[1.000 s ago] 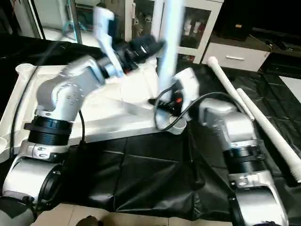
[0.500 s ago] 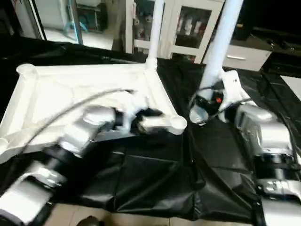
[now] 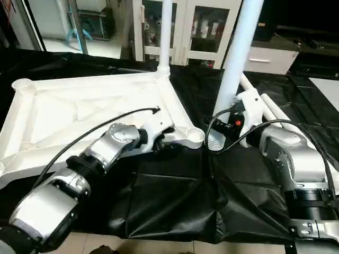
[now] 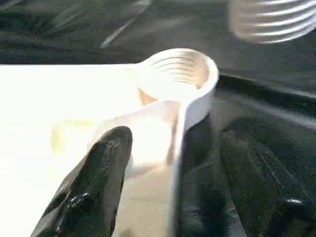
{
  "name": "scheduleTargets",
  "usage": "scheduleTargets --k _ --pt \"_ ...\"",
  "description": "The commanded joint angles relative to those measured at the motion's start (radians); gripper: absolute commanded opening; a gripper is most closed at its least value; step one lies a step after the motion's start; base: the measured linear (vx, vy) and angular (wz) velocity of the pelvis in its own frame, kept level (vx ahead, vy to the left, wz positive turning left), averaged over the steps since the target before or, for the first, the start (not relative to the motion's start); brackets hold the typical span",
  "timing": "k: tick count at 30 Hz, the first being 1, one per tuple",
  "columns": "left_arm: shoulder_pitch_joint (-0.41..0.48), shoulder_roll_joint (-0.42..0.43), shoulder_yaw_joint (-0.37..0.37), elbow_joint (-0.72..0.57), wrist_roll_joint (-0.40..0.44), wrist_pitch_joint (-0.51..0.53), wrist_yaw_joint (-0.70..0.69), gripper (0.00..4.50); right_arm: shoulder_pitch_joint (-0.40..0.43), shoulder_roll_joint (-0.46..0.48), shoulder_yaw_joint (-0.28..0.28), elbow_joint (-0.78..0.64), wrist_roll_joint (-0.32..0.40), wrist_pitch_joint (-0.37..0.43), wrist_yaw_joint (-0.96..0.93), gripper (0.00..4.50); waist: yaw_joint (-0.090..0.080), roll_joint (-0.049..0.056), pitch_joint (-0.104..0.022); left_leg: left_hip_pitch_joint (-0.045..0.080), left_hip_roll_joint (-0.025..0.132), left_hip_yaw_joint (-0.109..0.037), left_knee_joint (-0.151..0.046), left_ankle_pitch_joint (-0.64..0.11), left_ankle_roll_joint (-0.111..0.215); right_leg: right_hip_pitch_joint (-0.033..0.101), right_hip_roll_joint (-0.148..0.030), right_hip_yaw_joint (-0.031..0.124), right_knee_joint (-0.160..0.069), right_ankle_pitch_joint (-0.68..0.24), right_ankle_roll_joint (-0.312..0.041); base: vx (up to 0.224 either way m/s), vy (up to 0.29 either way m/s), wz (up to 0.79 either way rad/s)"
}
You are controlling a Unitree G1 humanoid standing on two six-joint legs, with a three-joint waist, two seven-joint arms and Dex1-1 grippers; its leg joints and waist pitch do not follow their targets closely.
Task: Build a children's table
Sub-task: Insert table leg to table base
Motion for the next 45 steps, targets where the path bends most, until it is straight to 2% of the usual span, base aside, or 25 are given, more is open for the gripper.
scheduleTargets --k 1,5,6,9,12,15,16,17,18,20,22,23,26,28,29,32,33,34,36,37,40,41,43,45 --pt "-0.017 -0.009 -0.001 0.037 0.023 0.009 -0.013 2.90 0.016 -0.002 -0.009 -0.033 0.011 0.016 0.005 1.86 0.003 -0.001 -0.082 0.016 0.007 -0.008 -0.067 -0.251 0.023 0.068 -0.023 0.022 -0.078 -0.258 -0.176 0.000 0.000 0.00" --pt "-0.027 -0.022 0.003 0.088 0.027 0.015 -0.027 2.70 0.022 -0.005 -0.011 -0.048 0.019 0.027 0.002 1.86 0.005 -0.002 -0.082 0.016 0.008 -0.008 -0.068 -0.251 0.027 0.069 -0.026 0.022 -0.078 -0.235 -0.194 0.000 0.000 0.00" --pt "-0.031 -0.026 0.010 0.099 0.024 0.015 -0.026 2.45 0.021 -0.006 -0.011 -0.048 0.020 0.028 0.002 1.86 0.007 -0.004 -0.081 0.016 0.008 -0.008 -0.068 -0.260 0.026 0.069 -0.027 0.021 -0.079 -0.256 -0.190 0.000 0.000 0.00" --pt "-0.041 -0.036 0.028 0.125 0.027 0.005 -0.027 2.40 0.017 -0.003 -0.009 -0.048 0.020 0.030 -0.004 1.86 0.005 -0.003 -0.079 0.016 0.007 -0.008 -0.069 -0.276 0.024 0.067 -0.028 0.021 -0.085 -0.293 -0.179 0.000 0.000 0.00" --pt "-0.052 -0.044 0.044 0.151 0.027 0.013 -0.015 2.10 0.019 0.000 -0.007 -0.056 0.020 0.033 -0.004 1.86 0.005 0.000 -0.079 0.017 0.009 -0.010 -0.070 -0.280 0.020 0.067 -0.028 0.021 -0.085 -0.291 -0.177 0.000 0.000 0.00" --pt "-0.059 -0.049 0.047 0.164 0.031 0.018 -0.019 1.92 0.021 -0.001 -0.008 -0.063 0.022 0.037 -0.006 1.86 0.004 -0.001 -0.079 0.017 0.008 -0.009 -0.070 -0.283 0.021 0.068 -0.028 0.022 -0.085 -0.289 -0.179 0.000 0.000 0.00" --pt "-0.060 -0.050 0.047 0.165 0.031 0.019 -0.020 1.79 0.021 -0.002 -0.008 -0.063 0.022 0.037 -0.006 1.86 0.004 -0.001 -0.079 0.017 0.008 -0.009 -0.070 -0.283 0.021 0.068 -0.028 0.022 -0.085 -0.289 -0.179 0.000 0.000 0.00" --pt "-0.070 -0.055 0.044 0.175 0.038 0.029 -0.031 1.79 0.025 -0.007 -0.006 -0.071 0.023 0.042 -0.004 1.86 0.004 -0.006 -0.079 0.017 0.008 -0.009 -0.070 -0.280 0.024 0.067 -0.028 0.021 -0.086 -0.296 -0.175 0.000 0.000 0.00" --pt "-0.077 -0.058 0.044 0.182 0.045 0.032 -0.045 1.58 0.025 -0.010 -0.005 -0.071 0.026 0.043 -0.003 1.86 0.005 -0.007 -0.079 0.017 0.009 -0.009 -0.070 -0.279 0.024 0.066 -0.029 0.022 -0.086 -0.302 -0.172 0.000 0.000 0.00" --pt "-0.081 -0.060 0.043 0.188 0.058 0.031 -0.061 1.47 0.024 -0.012 -0.003 -0.070 0.025 0.042 -0.001 1.86 0.005 -0.006 -0.078 0.016 0.009 -0.009 -0.070 -0.276 0.025 0.067 -0.030 0.022 -0.087 -0.308 -0.170 0.000 0.000 0.00" --pt "-0.080 -0.052 0.014 0.190 0.086 0.032 -0.094 1.20 0.018 -0.016 0.000 -0.065 0.021 0.038 0.002 1.86 0.005 -0.008 -0.078 0.016 0.010 -0.009 -0.071 -0.271 0.027 0.066 -0.031 0.022 -0.087 -0.306 -0.171 0.000 0.000 0.00" --pt "-0.079 -0.046 -0.003 0.192 0.103 0.029 -0.110 1.20 0.011 -0.016 0.002 -0.059 0.019 0.036 0.003 1.86 0.005 -0.009 -0.078 0.015 0.010 -0.009 -0.071 -0.265 0.029 0.067 -0.031 0.022 -0.086 -0.300 -0.170 0.000 0.000 0.00" --pt "-0.077 -0.042 -0.018 0.195 0.118 0.027 -0.134 0.89 0.000 -0.014 0.001 -0.048 0.016 0.030 0.003 1.86 0.005 -0.006 -0.079 0.015 0.010 -0.009 -0.070 -0.260 0.031 0.067 -0.031 0.023 -0.084 -0.286 -0.177 0.000 0.000 0.00" --pt "-0.079 -0.038 -0.031 0.198 0.135 0.030 -0.142 0.79 -0.010 -0.016 0.000 -0.038 0.016 0.027 0.007 1.86 0.005 -0.010 -0.079 0.015 0.011 -0.009 -0.071 -0.255 0.031 0.068 -0.032 0.023 -0.082 -0.275 -0.182 0.000 0.000 0.00" --pt "-0.082 -0.038 -0.033 0.202 0.144 0.032 -0.145 0.72 -0.015 -0.017 0.000 -0.033 0.018 0.026 0.010 1.86 0.006 -0.014 -0.079 0.014 0.011 -0.008 -0.070 -0.250 0.034 0.068 -0.032 0.023 -0.081 -0.266 -0.187 0.000 0.000 0.00" --pt "-0.082 -0.027 -0.020 0.200 0.146 0.031 -0.159 0.45 -0.029 -0.006 -0.004 -0.018 0.026 0.018 0.011 1.86 0.007 -0.018 -0.078 0.013 0.010 -0.008 -0.069 -0.244 0.040 0.068 -0.034 0.023 -0.080 -0.277 -0.189 0.000 0.000 0.00" --pt "-0.076 -0.018 -0.012 0.196 0.146 0.030 -0.169 0.45 -0.034 0.005 -0.009 -0.013 0.035 0.014 0.011 1.86 0.007 -0.015 -0.077 0.014 0.010 -0.007 -0.069 -0.245 0.041 0.066 -0.035 0.023 -0.082 -0.289 -0.187 0.000 0.000 0.00" --pt "-0.076 -0.018 -0.012 0.196 0.146 0.030 -0.169 0.26 -0.034 0.005 -0.009 -0.013 0.035 0.014 0.011 1.86 0.008 -0.017 -0.077 0.015 0.011 -0.007 -0.069 -0.245 0.041 0.066 -0.035 0.023 -0.082 -0.291 -0.186 0.000 0.000 0.00" --pt "-0.058 -0.001 -0.004 0.191 0.144 0.019 -0.178 0.17 -0.033 0.018 -0.005 -0.018 0.043 0.014 0.014 1.86 0.009 -0.017 -0.077 0.014 0.011 -0.008 -0.070 -0.243 0.042 0.066 -0.036 0.023 -0.081 -0.292 -0.188 0.000 0.000 0.00" --pt "-0.029 0.018 0.002 0.184 0.139 0.015 -0.192 0.09 -0.030 0.036 -0.007 -0.027 0.060 0.017 0.019 1.86 0.008 -0.015 -0.076 0.012 0.011 -0.009 -0.072 -0.247 0.042 0.066 -0.035 0.023 -0.082 -0.295 -0.187 0.000 0.000 0.00" --pt "0.008 0.047 -0.007 0.163 0.145 -0.007 -0.227 0.04 -0.026 0.050 -0.004 -0.041 0.072 0.021 0.022 1.86 0.003 -0.013 -0.076 0.016 0.012 -0.008 -0.074 -0.267 0.035 0.064 -0.035 0.023 -0.084 -0.315 -0.182 0.000 0.000 0.00" --pt "0.033 0.070 -0.008 0.130 0.143 -0.006 -0.253 0.01 -0.018 0.055 -0.001 -0.054 0.081 0.028 0.028 1.86 0.002 -0.010 -0.074 0.013 0.011 -0.009 -0.076 -0.270 0.032 0.066 -0.035 0.023 -0.085 -0.326 -0.177 0.000 0.000 0.00" --pt "0.086 0.118 -0.014 0.045 0.141 0.010 -0.302 0.00 0.007 0.057 0.004 -0.085 0.103 0.041 0.050 1.86 0.000 -0.015 -0.071 0.010 0.013 -0.010 -0.081 -0.282 0.035 0.066 -0.036 0.023 -0.087 -0.359 -0.166 0.000 0.000 0.00" --pt "0.162 0.208 -0.037 -0.144 0.161 0.037 -0.332 0.00 0.047 0.048 0.017 -0.110 0.118 0.044 0.088 1.86 -0.003 -0.007 -0.071 0.014 0.019 -0.016 -0.087 -0.310 0.019 0.066 -0.043 0.025 -0.089 -0.420 -0.144 0.000 0.000 0.00"
